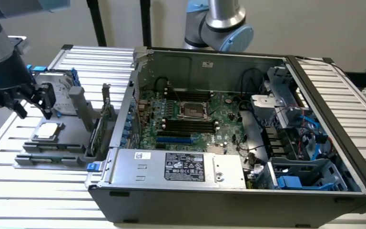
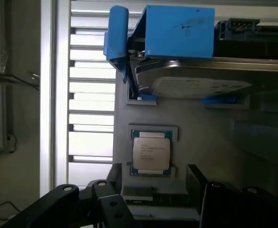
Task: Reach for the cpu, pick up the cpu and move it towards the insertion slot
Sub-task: 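Pick up the cpu and move it towards the insertion slot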
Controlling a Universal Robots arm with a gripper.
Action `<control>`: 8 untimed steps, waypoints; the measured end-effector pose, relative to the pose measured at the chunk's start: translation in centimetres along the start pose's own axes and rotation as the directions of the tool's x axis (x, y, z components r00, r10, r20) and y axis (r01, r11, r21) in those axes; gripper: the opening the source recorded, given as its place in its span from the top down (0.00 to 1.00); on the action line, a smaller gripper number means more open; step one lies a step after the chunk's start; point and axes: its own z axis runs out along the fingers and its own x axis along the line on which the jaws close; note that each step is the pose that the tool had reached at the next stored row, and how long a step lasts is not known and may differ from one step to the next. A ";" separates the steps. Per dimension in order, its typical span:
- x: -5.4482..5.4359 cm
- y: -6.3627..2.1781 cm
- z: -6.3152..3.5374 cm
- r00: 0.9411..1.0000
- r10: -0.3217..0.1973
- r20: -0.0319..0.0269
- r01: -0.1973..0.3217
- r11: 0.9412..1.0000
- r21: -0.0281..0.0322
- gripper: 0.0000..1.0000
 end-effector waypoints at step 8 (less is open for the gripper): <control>0.0 -0.14 1.45 1.000 0.000 0.000 0.000 1.000 0.000 0.35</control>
